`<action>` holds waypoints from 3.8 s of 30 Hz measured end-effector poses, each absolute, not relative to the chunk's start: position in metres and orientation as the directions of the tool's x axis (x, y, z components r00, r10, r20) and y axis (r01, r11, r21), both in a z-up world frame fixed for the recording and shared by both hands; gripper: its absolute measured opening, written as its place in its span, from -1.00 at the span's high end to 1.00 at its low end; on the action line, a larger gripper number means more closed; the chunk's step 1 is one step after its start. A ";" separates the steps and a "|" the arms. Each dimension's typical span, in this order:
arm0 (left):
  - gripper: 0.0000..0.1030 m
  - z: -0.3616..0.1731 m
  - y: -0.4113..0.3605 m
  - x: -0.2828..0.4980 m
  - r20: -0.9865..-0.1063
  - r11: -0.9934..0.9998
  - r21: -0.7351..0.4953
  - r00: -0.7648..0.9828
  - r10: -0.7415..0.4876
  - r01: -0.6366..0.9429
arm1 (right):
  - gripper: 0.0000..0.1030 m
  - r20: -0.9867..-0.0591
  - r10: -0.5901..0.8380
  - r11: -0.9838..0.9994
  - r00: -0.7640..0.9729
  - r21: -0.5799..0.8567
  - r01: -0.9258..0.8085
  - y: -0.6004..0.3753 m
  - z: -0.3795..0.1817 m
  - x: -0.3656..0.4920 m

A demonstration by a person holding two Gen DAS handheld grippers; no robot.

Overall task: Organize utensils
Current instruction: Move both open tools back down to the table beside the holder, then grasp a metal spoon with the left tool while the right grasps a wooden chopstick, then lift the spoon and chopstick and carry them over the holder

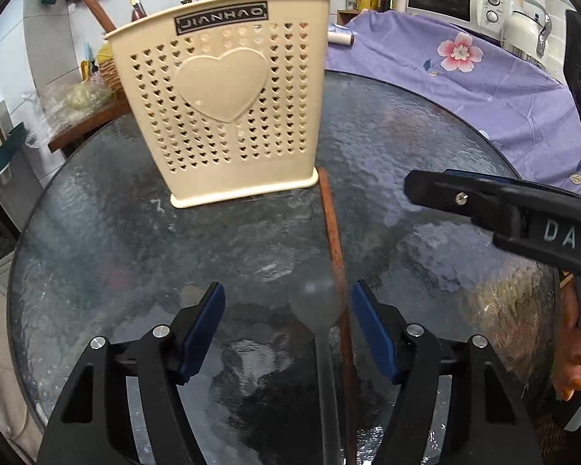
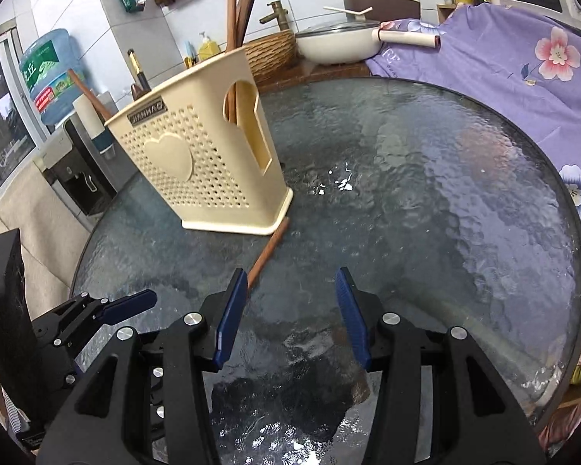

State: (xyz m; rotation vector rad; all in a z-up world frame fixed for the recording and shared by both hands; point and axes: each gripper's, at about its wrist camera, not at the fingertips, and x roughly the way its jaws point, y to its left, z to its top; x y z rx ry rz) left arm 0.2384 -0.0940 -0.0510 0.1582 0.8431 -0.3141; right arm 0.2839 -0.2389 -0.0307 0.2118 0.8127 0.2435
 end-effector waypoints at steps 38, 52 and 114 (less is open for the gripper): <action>0.25 -0.058 -0.064 0.242 -0.779 0.950 -0.064 0.580 -0.238 0.305 | 0.65 -0.827 0.136 0.985 0.545 0.053 -0.166 -0.166 -0.059 0.333; -0.12 -0.049 -0.074 0.235 -0.762 0.947 -0.051 0.601 -0.243 0.318 | 0.74 -0.848 0.190 0.974 0.496 0.097 -0.207 -0.202 -0.056 0.317; 0.32 0.028 -0.053 0.209 -0.587 0.947 -0.136 0.746 -0.314 0.291 | 0.87 -0.523 0.461 0.884 0.717 0.345 -0.317 -0.233 0.057 0.253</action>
